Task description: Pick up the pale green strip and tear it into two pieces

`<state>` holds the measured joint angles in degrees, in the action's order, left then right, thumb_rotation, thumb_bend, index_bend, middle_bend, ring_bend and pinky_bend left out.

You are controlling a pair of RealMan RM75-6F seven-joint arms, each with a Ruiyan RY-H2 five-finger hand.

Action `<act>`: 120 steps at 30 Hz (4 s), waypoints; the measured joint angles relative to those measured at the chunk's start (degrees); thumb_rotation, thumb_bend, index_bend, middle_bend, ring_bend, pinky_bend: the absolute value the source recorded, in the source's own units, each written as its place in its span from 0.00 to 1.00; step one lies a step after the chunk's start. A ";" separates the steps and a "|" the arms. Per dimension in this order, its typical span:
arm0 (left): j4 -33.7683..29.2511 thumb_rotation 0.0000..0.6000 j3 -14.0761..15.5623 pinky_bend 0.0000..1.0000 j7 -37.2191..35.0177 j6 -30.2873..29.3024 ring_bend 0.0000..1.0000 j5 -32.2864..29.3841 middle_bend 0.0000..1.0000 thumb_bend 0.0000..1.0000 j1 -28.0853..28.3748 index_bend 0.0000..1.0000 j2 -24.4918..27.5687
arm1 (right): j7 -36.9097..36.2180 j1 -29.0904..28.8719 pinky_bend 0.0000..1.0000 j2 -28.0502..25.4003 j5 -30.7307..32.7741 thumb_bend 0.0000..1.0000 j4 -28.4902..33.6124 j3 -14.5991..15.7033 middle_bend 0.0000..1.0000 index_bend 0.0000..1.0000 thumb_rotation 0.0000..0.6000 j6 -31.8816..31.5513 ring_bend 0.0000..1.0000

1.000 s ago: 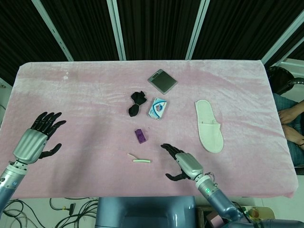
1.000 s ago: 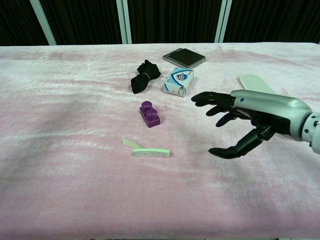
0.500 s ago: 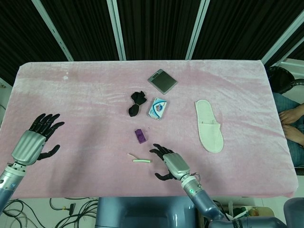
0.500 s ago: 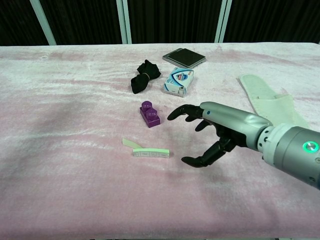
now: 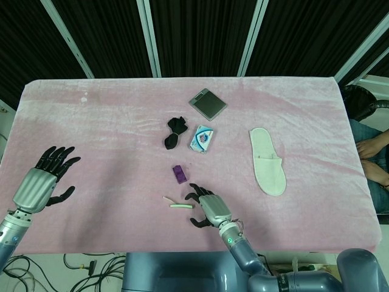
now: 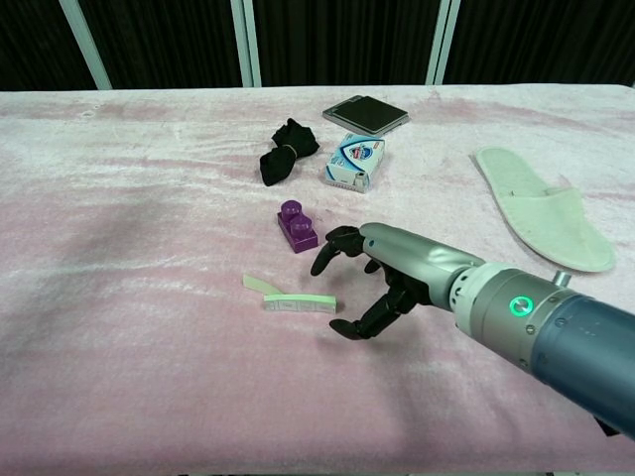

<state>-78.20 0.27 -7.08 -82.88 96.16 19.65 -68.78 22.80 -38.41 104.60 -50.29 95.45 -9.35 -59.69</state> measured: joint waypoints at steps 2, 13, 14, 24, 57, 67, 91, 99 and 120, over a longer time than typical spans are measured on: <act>0.02 1.00 -0.01 0.00 -0.01 -0.47 0.00 0.19 0.02 0.31 -0.16 0.16 -0.09 | 0.68 -0.21 0.15 1.04 0.98 0.29 -0.46 -0.43 0.02 0.33 1.00 -0.62 0.07; 0.32 1.00 -0.02 0.00 0.19 -1.19 0.00 0.70 0.02 0.31 -0.54 0.16 -0.33 | 5.42 -1.17 0.15 7.45 4.02 0.29 -5.78 -1.90 0.02 0.37 1.00 -4.40 0.07; 0.33 1.00 -0.03 0.00 0.20 -1.17 0.00 0.69 0.02 0.31 -0.53 0.16 -0.34 | 5.60 -1.21 0.15 7.77 4.15 0.30 -6.07 -2.03 0.02 0.38 1.00 -4.52 0.07; 0.42 1.00 -0.18 0.00 0.23 -1.31 0.00 0.62 0.02 0.31 -0.67 0.16 -0.30 | 6.47 -1.32 0.15 10.47 3.77 0.31 -9.63 -2.76 0.02 0.49 1.00 -5.37 0.08; -0.48 1.00 -0.68 0.00 0.11 -1.71 0.00 -0.11 0.02 0.31 -1.21 0.16 0.35 | 3.91 0.58 0.15 12.89 -1.44 0.49 -12.46 -3.38 0.03 0.69 1.00 -6.43 0.08; -2.29 1.00 -1.07 0.00 -0.46 -1.38 0.00 1.23 0.02 0.31 0.11 0.16 0.89 | 1.59 0.64 0.15 0.44 -2.48 0.49 -2.74 -6.96 0.03 0.69 1.00 -2.25 0.08; -16.52 1.00 -9.85 0.00 1.59 24.91 0.00 -8.31 0.03 0.32 18.84 0.29 2.89 | -8.55 -8.77 0.15 -33.21 4.83 0.49 14.04 -17.81 0.02 0.71 1.00 24.70 0.07; -20.11 1.00 -11.31 0.00 3.66 28.35 0.00 -11.93 0.03 0.33 21.91 0.34 1.31 | -9.47 -13.75 0.15 -32.56 7.32 0.50 13.80 -16.51 0.02 0.71 1.00 24.45 0.07; -24.41 1.00 -11.59 0.00 3.07 34.97 0.00 -18.46 0.03 0.36 24.92 0.37 3.30 | -7.78 -21.91 0.15 -28.27 12.71 0.51 10.65 -11.10 0.02 0.72 1.00 17.43 0.07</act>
<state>-102.61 -11.33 -4.01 -47.91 77.69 44.58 -65.47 15.02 -60.32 76.33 -37.58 106.10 -20.45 -42.26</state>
